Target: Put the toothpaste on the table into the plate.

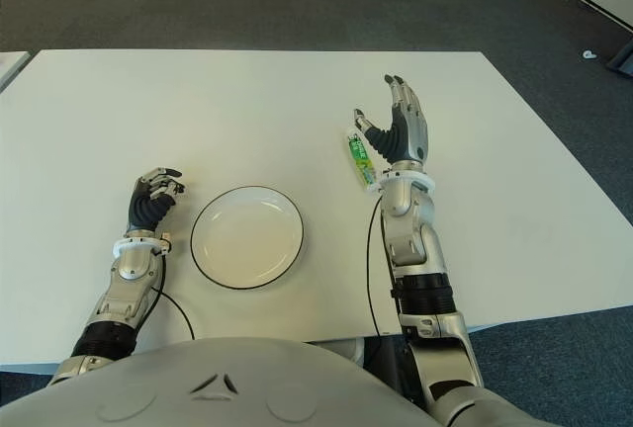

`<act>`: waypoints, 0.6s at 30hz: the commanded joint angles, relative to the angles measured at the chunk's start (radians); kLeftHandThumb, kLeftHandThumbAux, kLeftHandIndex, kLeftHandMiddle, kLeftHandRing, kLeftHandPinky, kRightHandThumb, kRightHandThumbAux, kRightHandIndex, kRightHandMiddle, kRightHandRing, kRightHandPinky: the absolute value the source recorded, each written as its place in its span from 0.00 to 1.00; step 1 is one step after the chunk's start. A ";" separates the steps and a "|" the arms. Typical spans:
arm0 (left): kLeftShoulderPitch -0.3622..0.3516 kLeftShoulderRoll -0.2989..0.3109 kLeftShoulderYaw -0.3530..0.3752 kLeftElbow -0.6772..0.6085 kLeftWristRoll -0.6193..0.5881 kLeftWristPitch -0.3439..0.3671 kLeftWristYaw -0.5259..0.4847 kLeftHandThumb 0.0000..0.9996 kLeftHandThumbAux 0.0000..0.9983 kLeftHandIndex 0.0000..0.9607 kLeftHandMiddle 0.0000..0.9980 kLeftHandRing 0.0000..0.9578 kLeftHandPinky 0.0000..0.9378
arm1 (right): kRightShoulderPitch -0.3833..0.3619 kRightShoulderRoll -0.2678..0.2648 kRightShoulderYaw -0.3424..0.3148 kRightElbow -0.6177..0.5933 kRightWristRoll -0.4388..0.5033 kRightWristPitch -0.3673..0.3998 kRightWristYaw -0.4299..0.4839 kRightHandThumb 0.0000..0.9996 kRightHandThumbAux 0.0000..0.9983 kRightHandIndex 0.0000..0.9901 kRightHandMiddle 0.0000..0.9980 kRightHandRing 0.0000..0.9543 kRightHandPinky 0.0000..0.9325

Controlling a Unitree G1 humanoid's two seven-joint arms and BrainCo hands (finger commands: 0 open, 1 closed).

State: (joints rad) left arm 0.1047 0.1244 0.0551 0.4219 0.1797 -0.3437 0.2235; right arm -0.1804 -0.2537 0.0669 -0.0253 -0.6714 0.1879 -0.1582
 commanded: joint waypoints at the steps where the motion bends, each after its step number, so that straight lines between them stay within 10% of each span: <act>1: 0.024 -0.010 -0.011 0.017 0.005 0.001 -0.001 0.69 0.72 0.45 0.64 0.69 0.70 | -0.082 0.003 0.049 0.014 -0.053 0.186 0.125 0.36 0.40 0.00 0.00 0.00 0.00; 6: 0.028 -0.012 -0.008 0.026 0.000 -0.043 -0.001 0.69 0.72 0.45 0.66 0.70 0.71 | -0.180 0.013 0.081 0.124 -0.063 0.290 0.166 0.43 0.28 0.00 0.00 0.00 0.00; 18: 0.043 -0.029 0.004 0.021 -0.011 -0.096 0.005 0.69 0.72 0.45 0.68 0.71 0.72 | -0.270 0.050 0.103 0.406 -0.008 0.273 0.047 0.49 0.14 0.00 0.00 0.00 0.00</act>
State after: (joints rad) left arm 0.1286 0.1102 0.0613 0.4282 0.1758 -0.4536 0.2239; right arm -0.4386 -0.2278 0.1568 0.3402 -0.7002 0.4322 -0.0970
